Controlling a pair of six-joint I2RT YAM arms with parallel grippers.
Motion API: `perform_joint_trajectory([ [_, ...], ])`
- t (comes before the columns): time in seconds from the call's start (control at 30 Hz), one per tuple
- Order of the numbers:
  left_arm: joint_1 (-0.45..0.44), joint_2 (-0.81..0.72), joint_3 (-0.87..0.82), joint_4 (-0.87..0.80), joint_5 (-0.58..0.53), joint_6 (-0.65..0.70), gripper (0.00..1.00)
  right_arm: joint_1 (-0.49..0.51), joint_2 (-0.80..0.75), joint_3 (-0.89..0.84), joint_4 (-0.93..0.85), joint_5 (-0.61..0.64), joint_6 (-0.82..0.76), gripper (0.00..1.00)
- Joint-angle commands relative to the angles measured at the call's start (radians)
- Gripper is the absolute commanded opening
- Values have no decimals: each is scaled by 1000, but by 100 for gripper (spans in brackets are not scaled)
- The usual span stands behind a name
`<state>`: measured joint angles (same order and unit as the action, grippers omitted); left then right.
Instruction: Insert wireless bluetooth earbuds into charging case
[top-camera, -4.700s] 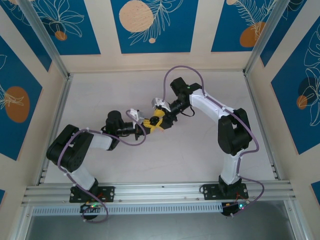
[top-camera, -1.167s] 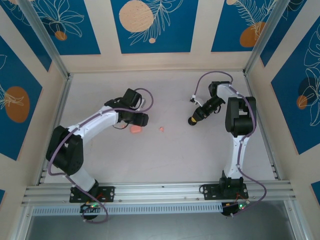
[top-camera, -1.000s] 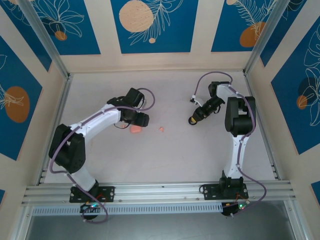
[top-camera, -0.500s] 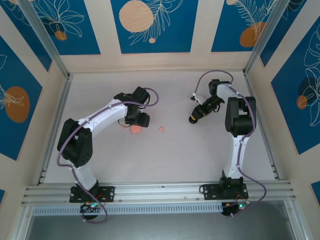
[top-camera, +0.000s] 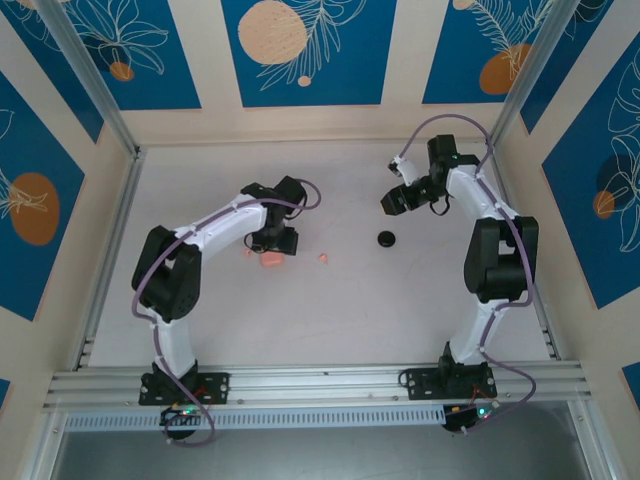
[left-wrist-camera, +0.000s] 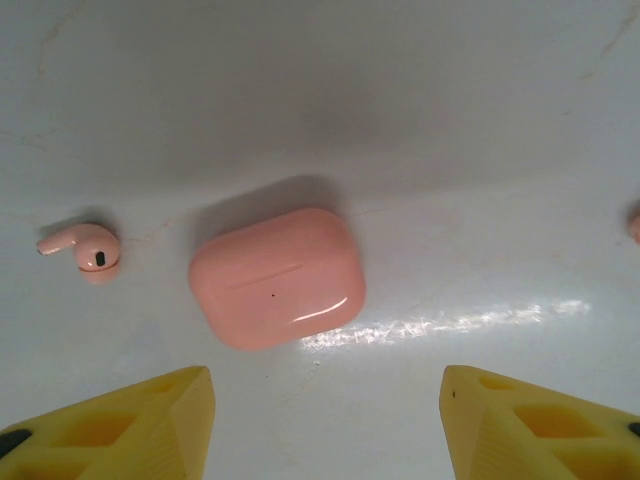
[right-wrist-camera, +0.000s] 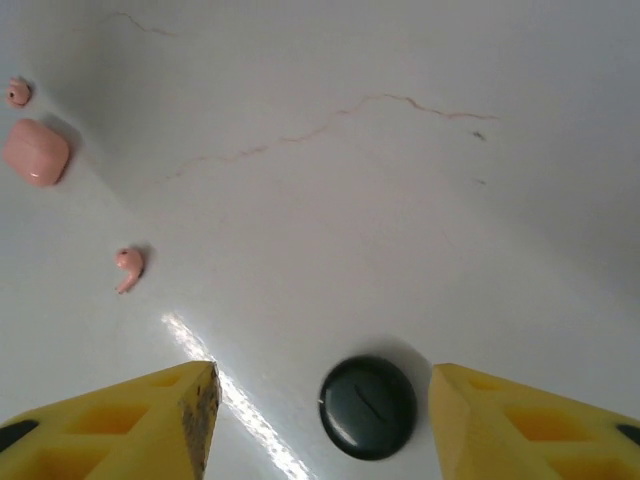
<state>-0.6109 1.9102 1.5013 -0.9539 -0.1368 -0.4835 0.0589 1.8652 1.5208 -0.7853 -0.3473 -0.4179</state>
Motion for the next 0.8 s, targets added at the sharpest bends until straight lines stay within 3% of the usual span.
perform_joint_trajectory([
  [0.0,-9,37,20,-52,-46,-43,62,51,-55,-58,82,-25,128,59],
  [0.33,29,59,-8,-2,-21,-106,72,160,-108,-121,185,-75,238,61],
  [0.77,62,110,-6,8,-9,-122,74,228,-78,-83,136,-4,225,61],
])
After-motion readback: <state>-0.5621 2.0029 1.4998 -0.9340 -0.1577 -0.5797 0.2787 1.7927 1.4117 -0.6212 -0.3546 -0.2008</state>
